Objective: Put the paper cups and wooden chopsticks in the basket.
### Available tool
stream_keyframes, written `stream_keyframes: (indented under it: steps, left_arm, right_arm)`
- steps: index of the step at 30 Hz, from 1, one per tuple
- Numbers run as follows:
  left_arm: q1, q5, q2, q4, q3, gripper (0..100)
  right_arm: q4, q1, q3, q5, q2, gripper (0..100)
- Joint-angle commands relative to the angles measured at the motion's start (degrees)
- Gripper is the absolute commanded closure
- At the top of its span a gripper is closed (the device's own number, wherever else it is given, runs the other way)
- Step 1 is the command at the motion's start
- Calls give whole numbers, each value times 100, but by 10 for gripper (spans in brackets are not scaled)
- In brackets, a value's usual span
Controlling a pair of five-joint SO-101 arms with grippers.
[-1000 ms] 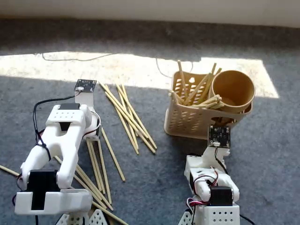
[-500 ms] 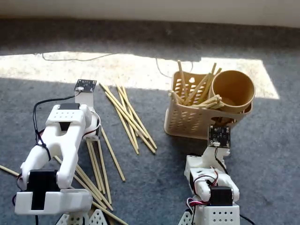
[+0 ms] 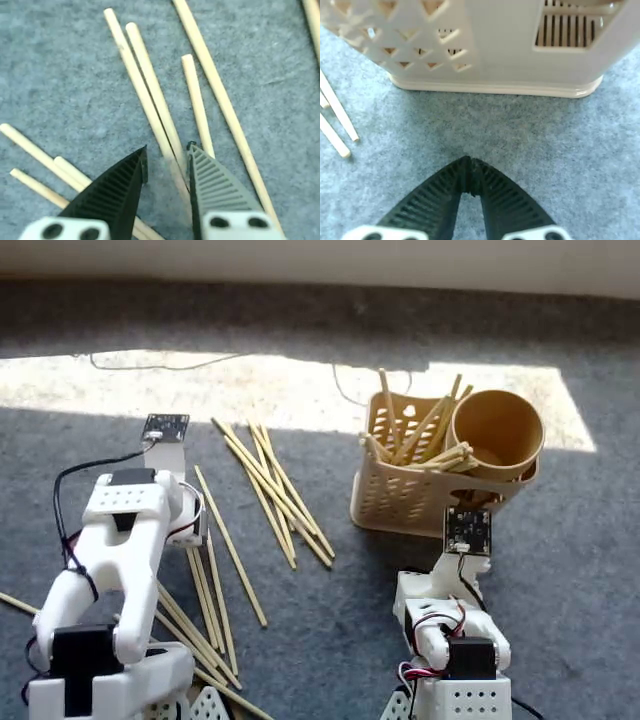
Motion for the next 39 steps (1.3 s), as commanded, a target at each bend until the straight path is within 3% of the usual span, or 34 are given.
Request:
stream_keyframes:
  steps: [1, 9, 13, 18, 21, 25, 34, 39]
  left_arm:
    - [-40, 44, -382, -97, 163, 780]
    - [-22, 62, -31, -229, 66, 819]
    - [-22, 527, 699, -185, -541, 819]
    - [101, 598, 1640, 519, -1534, 822]
    - [171, 580, 1974, 563, -1807, 889]
    - [233, 571, 1982, 554, -1815, 975]
    - [356, 571, 1903, 545, -1851, 995]
    - [321, 580, 1103, 563, -1798, 995]
  right_arm:
    - [40, -40, 593, 53, -13, 991]
    - [40, -40, 593, 53, -13, 991]
    - [40, -40, 593, 53, -13, 991]
    - [40, -40, 593, 53, -13, 991]
    - [40, -40, 593, 53, -13, 991]
    - [40, -40, 593, 53, -13, 991]
    - [40, -40, 593, 53, -13, 991]
    - [40, -40, 593, 53, -13, 991]
